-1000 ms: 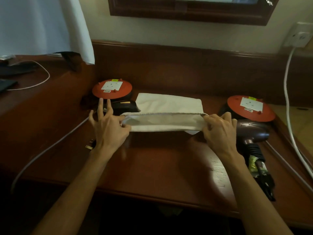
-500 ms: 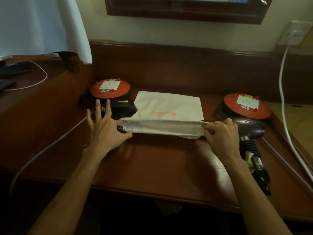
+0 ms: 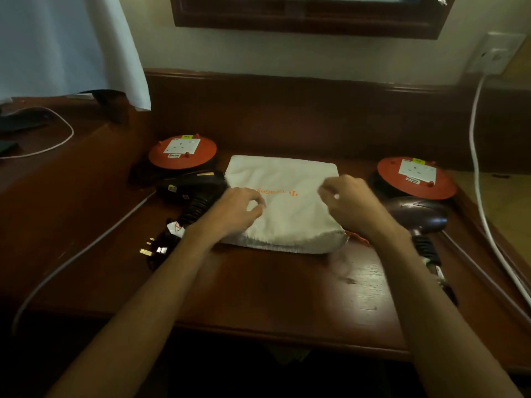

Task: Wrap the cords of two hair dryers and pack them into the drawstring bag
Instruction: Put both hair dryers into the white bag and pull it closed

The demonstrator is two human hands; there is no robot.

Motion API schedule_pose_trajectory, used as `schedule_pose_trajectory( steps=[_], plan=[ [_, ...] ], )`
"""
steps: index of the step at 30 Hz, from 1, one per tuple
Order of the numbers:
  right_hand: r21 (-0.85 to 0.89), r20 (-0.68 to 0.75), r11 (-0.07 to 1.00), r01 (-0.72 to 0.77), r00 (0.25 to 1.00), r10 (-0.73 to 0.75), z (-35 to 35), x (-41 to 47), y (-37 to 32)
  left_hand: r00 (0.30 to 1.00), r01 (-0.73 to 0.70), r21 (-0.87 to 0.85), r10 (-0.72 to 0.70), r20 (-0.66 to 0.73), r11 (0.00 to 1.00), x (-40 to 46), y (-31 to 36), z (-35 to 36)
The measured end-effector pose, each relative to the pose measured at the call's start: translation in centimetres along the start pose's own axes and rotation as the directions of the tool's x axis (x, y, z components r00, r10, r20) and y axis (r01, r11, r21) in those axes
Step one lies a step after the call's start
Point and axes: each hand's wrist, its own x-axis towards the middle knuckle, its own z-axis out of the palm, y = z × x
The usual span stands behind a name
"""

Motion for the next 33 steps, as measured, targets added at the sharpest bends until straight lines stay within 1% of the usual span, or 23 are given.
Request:
schedule_pose_trajectory(
  steps=[1, 2, 3, 4, 6, 7, 11, 14, 18, 21, 23, 24, 25, 26, 27, 28, 29, 31, 32, 33],
  plan=[
    [-0.019, 0.044, 1.000, -0.014, 0.999, 0.015, 1.1, 1.6, -0.5, 0.997, 0.011, 0.120, -0.020, 0.077, 0.993, 1.4, -0.3, 1.2],
    [-0.061, 0.124, 0.997, -0.037, 0.991, 0.044, 2.2, 3.0, -0.6, 0.987, 0.021, 0.241, -0.058, 0.149, 0.970, 2.5, -0.7, 2.4],
    [-0.125, 0.213, 0.991, -0.052, 0.974, 0.077, 3.3, 4.3, -0.1, 0.974, 0.036, 0.327, -0.106, 0.200, 0.944, 3.3, -1.3, 3.5],
    [-0.211, 0.285, 0.976, -0.050, 0.952, 0.111, 4.3, 5.3, 0.4, 0.961, 0.057, 0.358, -0.148, 0.232, 0.932, 4.0, -1.9, 4.4],
    [-0.388, 0.358, 0.921, -0.027, 0.917, 0.178, 5.6, 6.6, 1.8, 0.952, 0.090, 0.321, -0.176, 0.249, 0.943, 4.7, -3.3, 5.7],
    [-0.433, 0.370, 0.901, -0.019, 0.908, 0.196, 5.8, 7.3, 2.4, 0.957, 0.090, 0.308, -0.167, 0.236, 0.947, 5.0, -3.9, 6.2],
    [-0.499, 0.453, 0.866, -0.017, 0.847, 0.278, 5.7, 8.9, 4.1, 0.979, 0.085, 0.330, -0.141, 0.150, 0.940, 5.7, -4.5, 7.5],
    [-0.526, 0.450, 0.851, -0.001, 0.848, 0.279, 5.8, 9.1, 5.2, 0.980, 0.103, 0.337, -0.153, 0.124, 0.936, 6.2, -4.5, 8.0],
    [-0.576, 0.388, 0.816, 0.048, 0.894, 0.222, 6.4, 8.8, 6.7, 0.980, 0.110, 0.346, -0.159, 0.118, 0.932, 6.6, -4.0, 8.3],
    [-0.578, 0.356, 0.813, 0.073, 0.918, 0.171, 6.2, 8.7, 7.1, 0.978, 0.114, 0.340, -0.166, 0.129, 0.934, 6.6, -3.6, 8.1],
    [-0.570, 0.318, 0.817, 0.090, 0.941, 0.118, 5.7, 8.3, 7.2, 0.974, 0.135, 0.344, -0.189, 0.128, 0.929, 6.5, -3.1, 7.9],
    [-0.560, 0.282, 0.824, 0.085, 0.955, 0.094, 5.1, 7.9, 7.2, 0.975, 0.149, 0.341, -0.196, 0.106, 0.928, 6.5, -2.6, 7.7],
    [-0.531, 0.208, 0.846, 0.054, 0.976, 0.068, 4.2, 7.2, 7.1, 0.982, 0.154, 0.330, -0.181, 0.054, 0.932, 6.4, -1.9, 7.5],
    [-0.489, 0.096, 0.872, 0.014, 0.995, 0.039, 3.3, 6.4, 7.2, 0.990, 0.136, 0.310, -0.137, -0.020, 0.941, 6.3, -0.9, 7.3],
    [-0.439, -0.035, 0.898, -0.026, 0.999, 0.012, 2.2, 5.5, 7.3, 0.993, 0.096, 0.278, -0.074, -0.091, 0.956, 6.3, 0.2, 7.1],
    [-0.390, -0.161, 0.919, -0.062, 0.987, -0.002, 1.2, 4.4, 7.6, 0.991, 0.042, 0.232, -0.011, -0.131, 0.972, 6.3, 1.4, 7.0],
    [-0.335, -0.265, 0.936, -0.112, 0.964, 0.020, 0.0, 2.9, 7.9, 0.992, -0.019, 0.171, 0.039, -0.119, 0.985, 6.2, 2.7, 6.9],
    [-0.212, -0.413, 0.949, -0.234, 0.901, 0.130, -1.7, -0.2, 8.7, 0.996, -0.089, 0.083, 0.087, 0.025, 0.993, 5.8, 4.8, 7.1],
    [-0.173, -0.462, 0.933, -0.316, 0.863, 0.207, -2.2, -1.9, 9.2, 0.989, -0.108, 0.068, 0.100, 0.104, 0.992, 5.7, 5.7, 7.4],
    [-0.147, -0.485, 0.904, -0.402, 0.826, 0.288, -2.4, -3.5, 9.7, 0.982, -0.118, 0.068, 0.106, 0.155, 0.991, 5.7, 6.5, 7.8]
  ],
)
